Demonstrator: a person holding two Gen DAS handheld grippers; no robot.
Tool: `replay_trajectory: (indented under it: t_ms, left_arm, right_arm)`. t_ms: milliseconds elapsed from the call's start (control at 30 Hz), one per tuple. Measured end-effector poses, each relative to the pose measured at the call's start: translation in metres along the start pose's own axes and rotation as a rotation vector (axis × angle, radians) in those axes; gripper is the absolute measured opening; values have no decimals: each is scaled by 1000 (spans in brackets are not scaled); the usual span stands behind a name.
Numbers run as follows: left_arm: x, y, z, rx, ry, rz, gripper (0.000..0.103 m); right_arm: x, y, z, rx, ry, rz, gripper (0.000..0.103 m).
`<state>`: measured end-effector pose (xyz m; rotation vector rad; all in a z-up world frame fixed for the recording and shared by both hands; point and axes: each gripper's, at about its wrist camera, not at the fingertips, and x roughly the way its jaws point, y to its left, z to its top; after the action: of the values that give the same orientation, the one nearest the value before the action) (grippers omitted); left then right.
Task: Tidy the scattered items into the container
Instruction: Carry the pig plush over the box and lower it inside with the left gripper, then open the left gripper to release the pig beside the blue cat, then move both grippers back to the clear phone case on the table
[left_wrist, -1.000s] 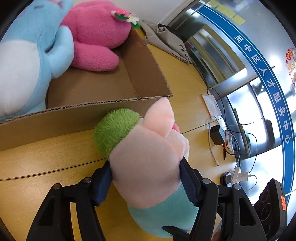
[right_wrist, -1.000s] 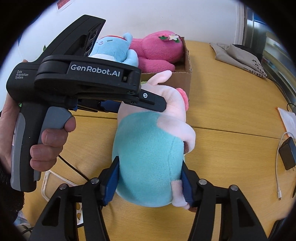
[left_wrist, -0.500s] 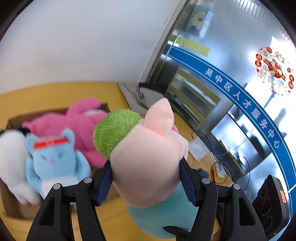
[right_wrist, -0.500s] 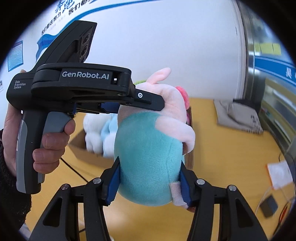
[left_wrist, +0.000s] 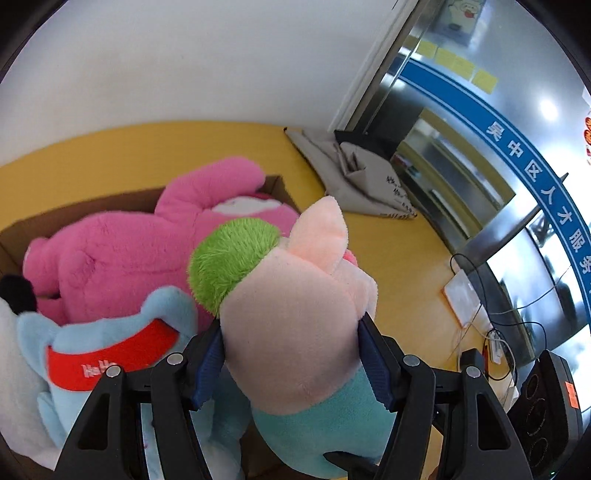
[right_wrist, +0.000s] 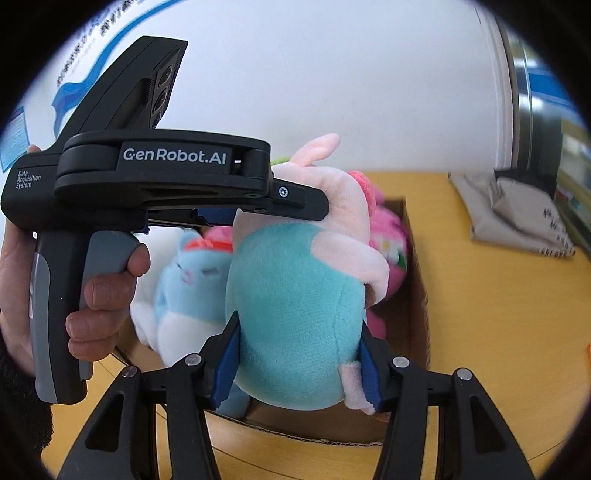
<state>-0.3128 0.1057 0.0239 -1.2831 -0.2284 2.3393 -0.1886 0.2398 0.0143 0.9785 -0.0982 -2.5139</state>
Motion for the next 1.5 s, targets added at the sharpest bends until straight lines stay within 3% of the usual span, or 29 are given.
replay_trajectory:
  t_ms: [267,500,600,700,800,933,1233,1500]
  left_arm:
    - [37,-27,-20,109,47,72,76]
    - [40,-43,-25,132,37,146,88]
    - [15,-45,-28,106,18,144,88]
    - [-38,-46,-34,93,-94,149,90]
    - [-98,-46,-52,108,-206,226,103]
    - [-166,-25,-101,83,-280,306,103]
    - [-190,12,-179,-47,-244,408,103]
    - [-197,12,-205,-94,-270,412,103]
  right_arm:
    - [32,-14,-35,31,119,-59,56]
    - [25,-14,-39,52,139,-119,72]
    - [9,-13,-36,50,118,-169,77]
    - [-18,-6,-32,44,83,-194,77]
    - [-45,7,-28,18,46,-197,79]
    - [-63,27,-21,-30,26,-212,79]
    - [-63,57,-27,-54,35,-271,79]
    - [-67,69,-37,-70,47,-300,79]
